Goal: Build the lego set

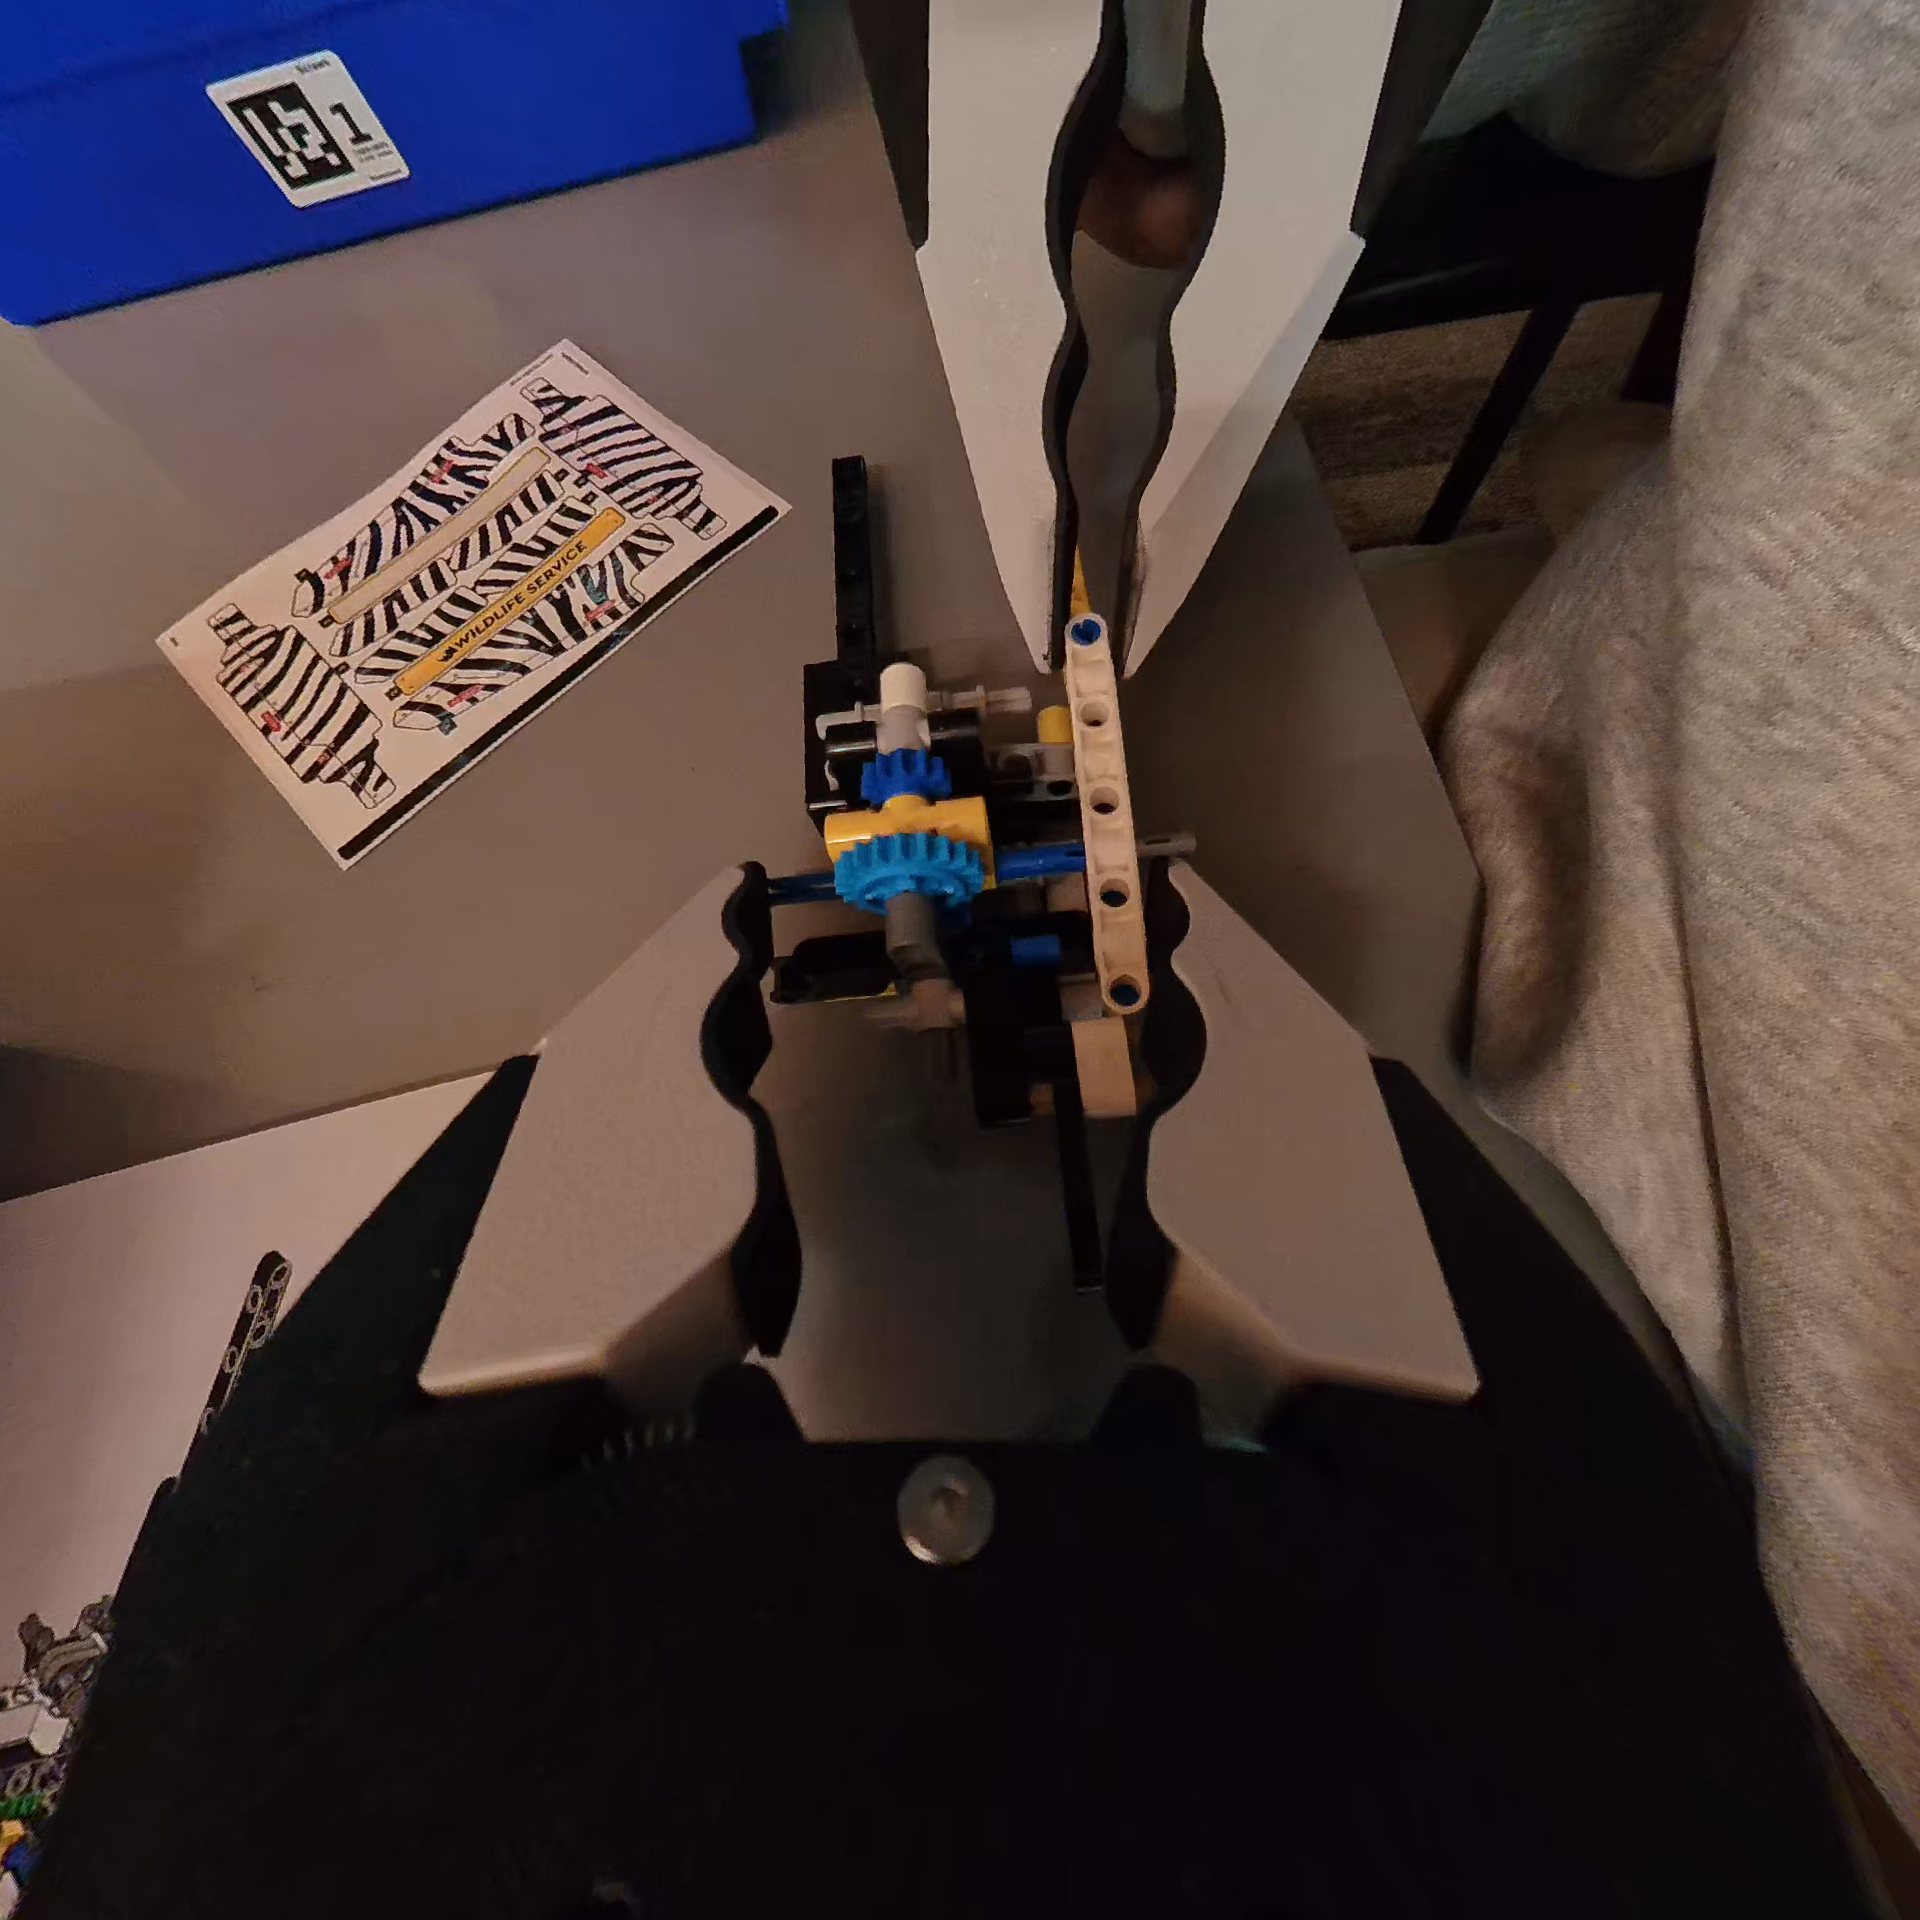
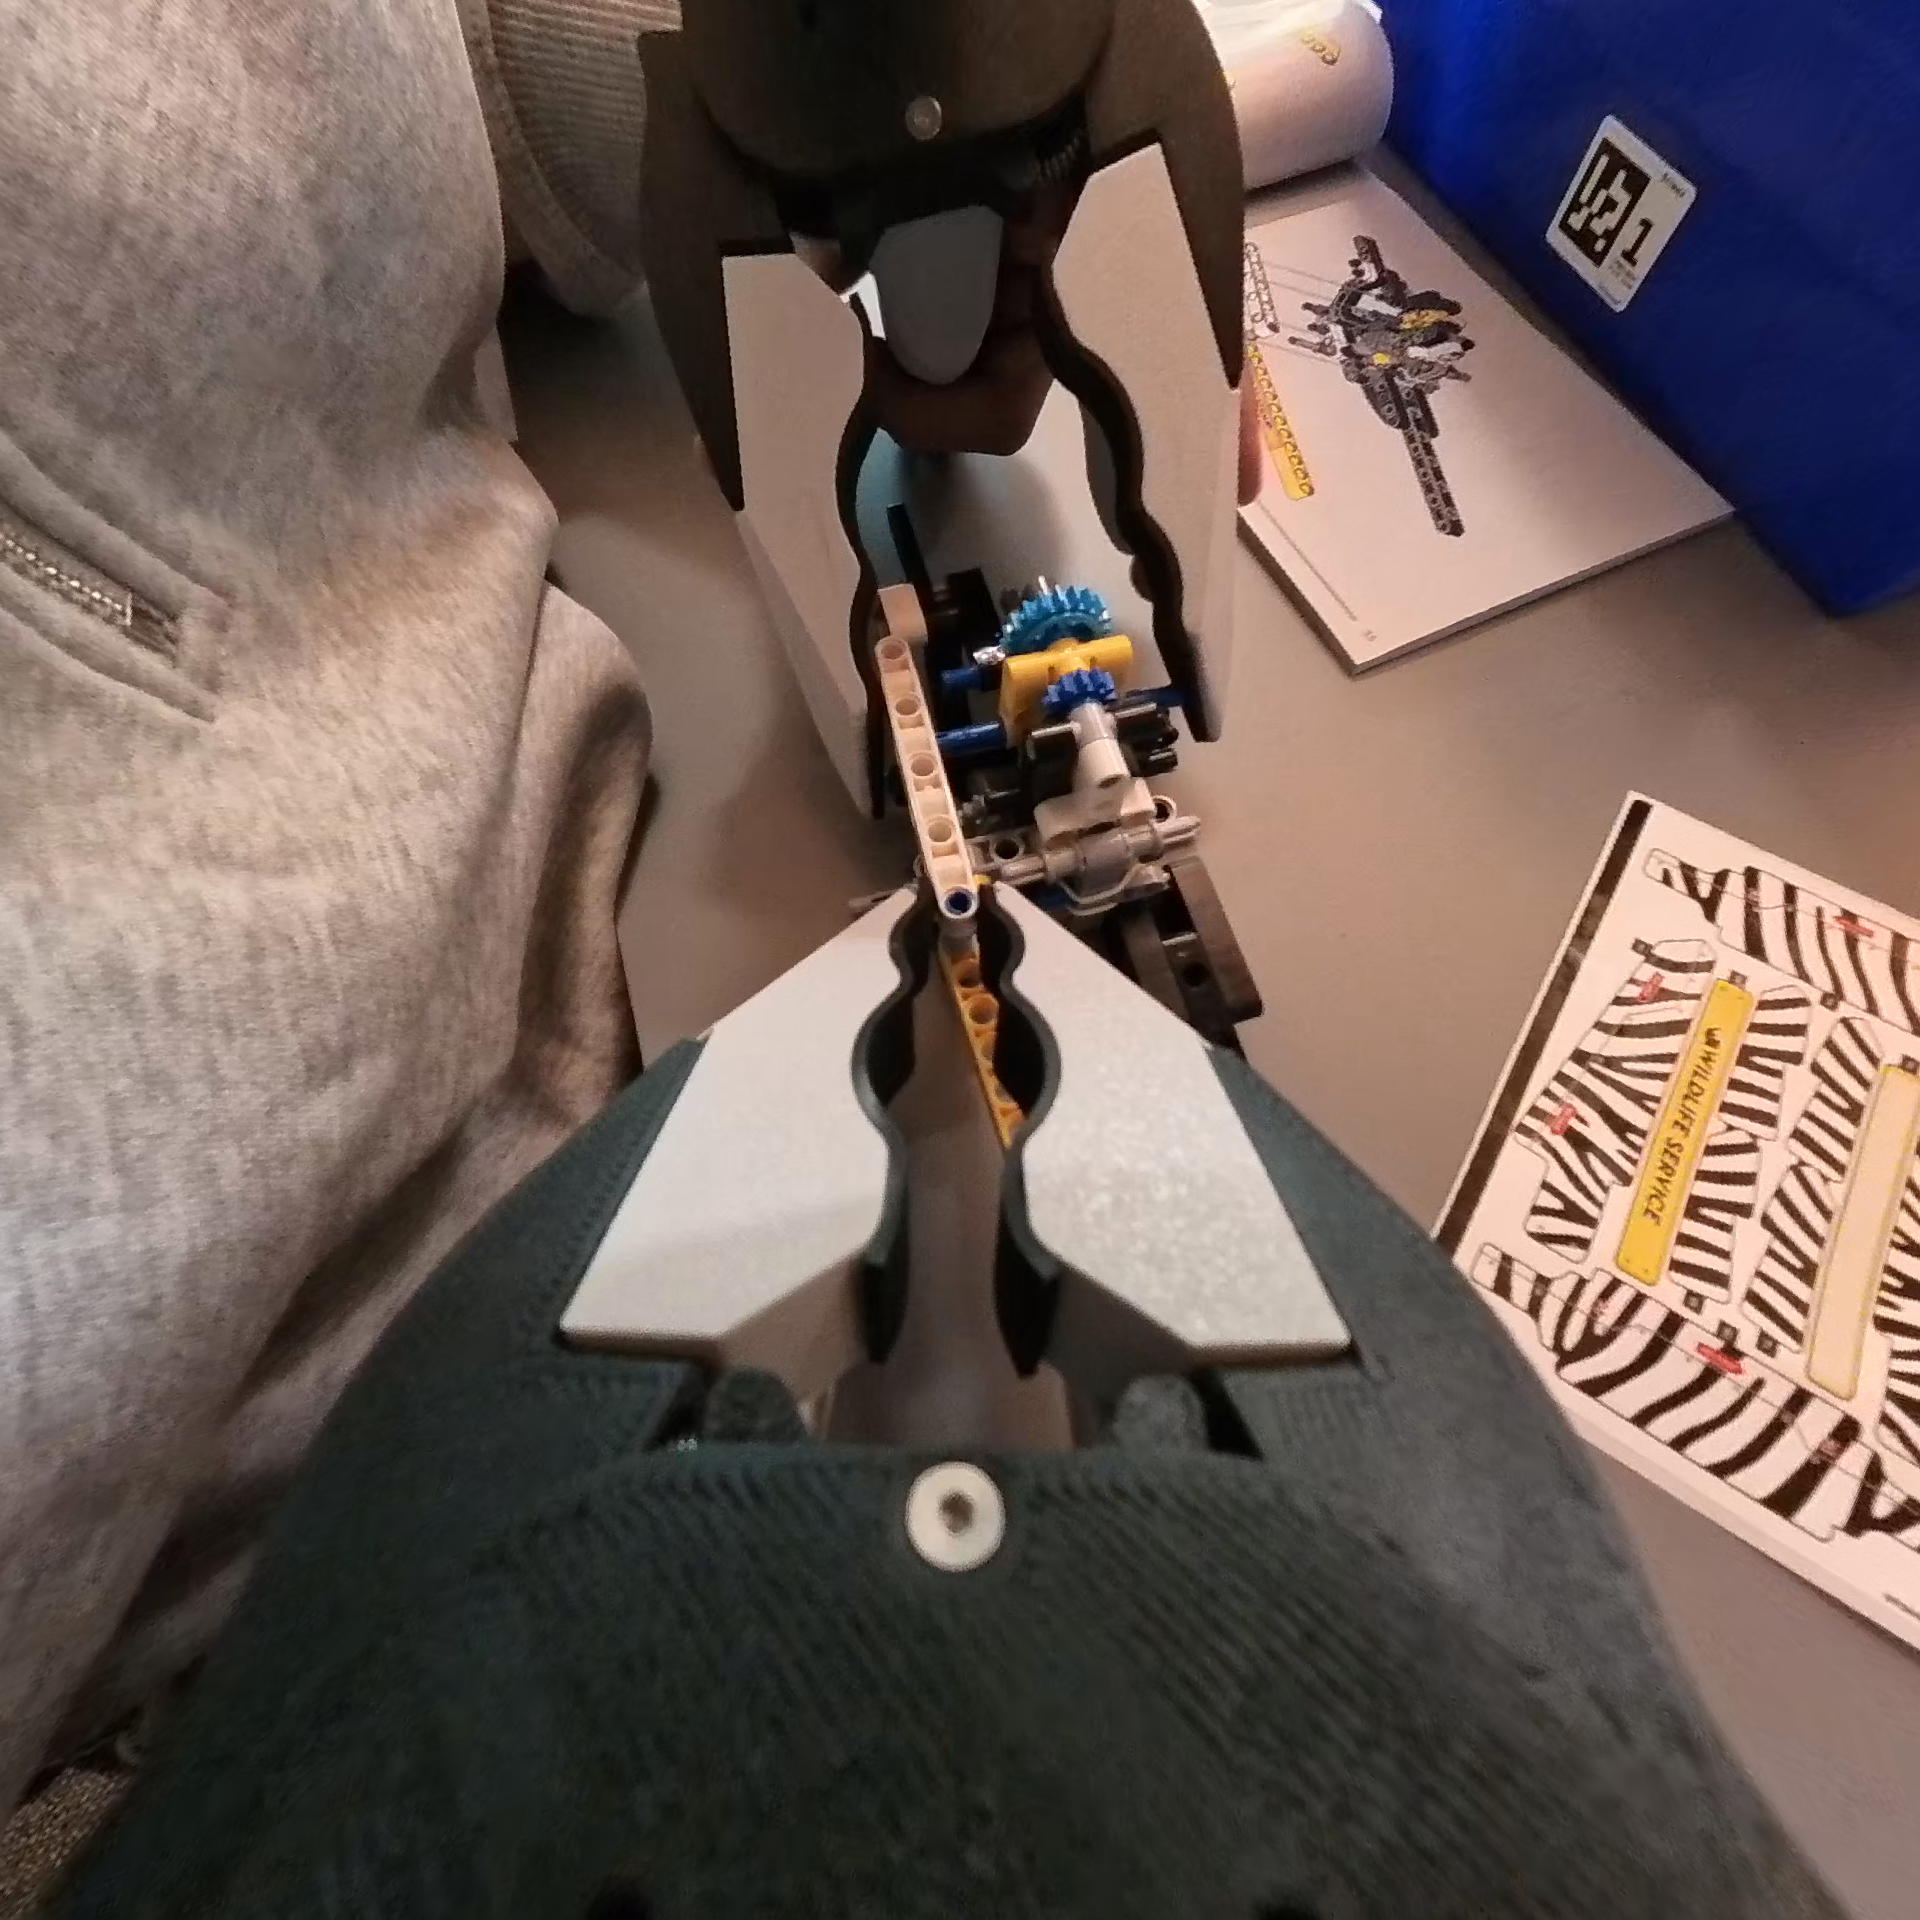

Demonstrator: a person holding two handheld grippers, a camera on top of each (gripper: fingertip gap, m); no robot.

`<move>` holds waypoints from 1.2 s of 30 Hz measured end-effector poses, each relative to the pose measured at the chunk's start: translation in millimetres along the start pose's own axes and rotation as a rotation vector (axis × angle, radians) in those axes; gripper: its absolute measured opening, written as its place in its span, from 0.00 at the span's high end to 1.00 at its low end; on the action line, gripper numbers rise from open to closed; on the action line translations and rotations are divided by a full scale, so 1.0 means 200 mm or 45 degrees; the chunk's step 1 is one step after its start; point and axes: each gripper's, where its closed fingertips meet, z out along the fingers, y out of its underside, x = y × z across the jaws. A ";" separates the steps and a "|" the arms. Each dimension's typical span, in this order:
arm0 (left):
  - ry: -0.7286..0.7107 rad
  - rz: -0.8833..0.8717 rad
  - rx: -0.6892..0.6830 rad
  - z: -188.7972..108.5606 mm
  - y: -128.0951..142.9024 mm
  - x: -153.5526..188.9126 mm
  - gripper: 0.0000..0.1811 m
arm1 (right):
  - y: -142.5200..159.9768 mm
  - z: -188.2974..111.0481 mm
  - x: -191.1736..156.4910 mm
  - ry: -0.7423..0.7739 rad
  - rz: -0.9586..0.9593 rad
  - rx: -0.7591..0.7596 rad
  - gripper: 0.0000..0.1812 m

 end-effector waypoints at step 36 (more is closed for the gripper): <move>0.000 0.026 -0.045 -0.01 0.01 -0.01 0.61 | -0.01 0.01 -0.01 -0.044 0.025 -0.018 0.97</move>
